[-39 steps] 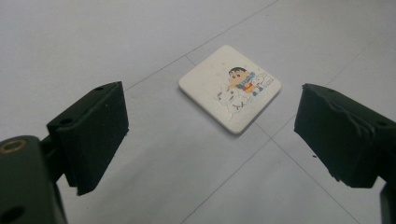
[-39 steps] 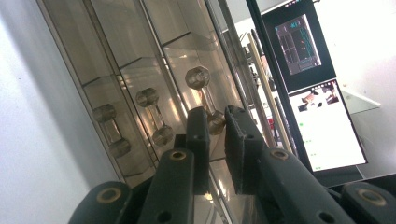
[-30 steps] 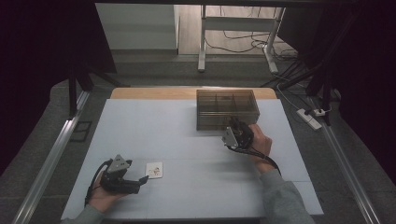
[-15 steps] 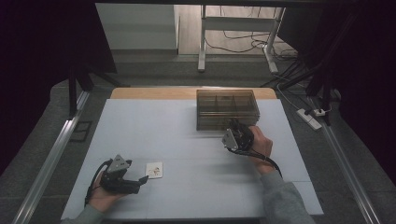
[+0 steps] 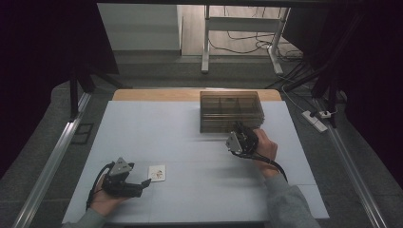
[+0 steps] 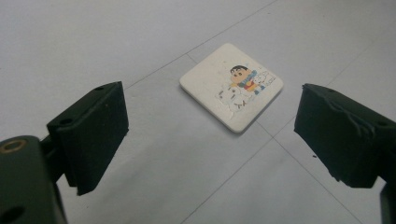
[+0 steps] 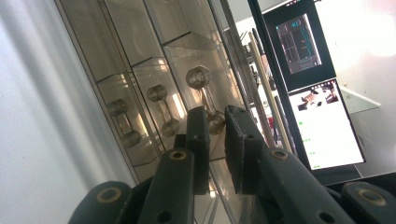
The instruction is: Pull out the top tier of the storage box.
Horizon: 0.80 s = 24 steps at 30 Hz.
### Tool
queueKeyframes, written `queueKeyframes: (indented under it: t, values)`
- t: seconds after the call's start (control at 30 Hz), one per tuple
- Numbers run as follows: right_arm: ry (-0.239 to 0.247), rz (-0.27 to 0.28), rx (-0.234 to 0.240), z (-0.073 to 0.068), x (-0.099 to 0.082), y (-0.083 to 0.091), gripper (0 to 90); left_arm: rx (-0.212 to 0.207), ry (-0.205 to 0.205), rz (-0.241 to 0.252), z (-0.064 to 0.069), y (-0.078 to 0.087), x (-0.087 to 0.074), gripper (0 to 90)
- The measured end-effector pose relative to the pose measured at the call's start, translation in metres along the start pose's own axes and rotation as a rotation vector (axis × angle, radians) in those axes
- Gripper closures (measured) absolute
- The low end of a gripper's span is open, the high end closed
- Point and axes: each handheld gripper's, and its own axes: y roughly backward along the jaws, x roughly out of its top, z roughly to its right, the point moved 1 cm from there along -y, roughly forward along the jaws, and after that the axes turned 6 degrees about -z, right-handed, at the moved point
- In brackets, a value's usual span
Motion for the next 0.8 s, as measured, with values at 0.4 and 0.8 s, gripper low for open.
queueKeyframes:
  t: [0.4, 0.8]
  values:
    - [0.004, -0.002, -0.001, -0.0006, -0.0006, 0.0034, 79.8, 0.001, -0.001, 0.002, -0.0005, 0.0007, -0.0002, 10.0]
    - [0.009, -0.002, 0.004, -0.0006, -0.0008, 0.0052, 79.8, 0.0, -0.001, 0.0, -0.0006, 0.0008, -0.0003, 10.0]
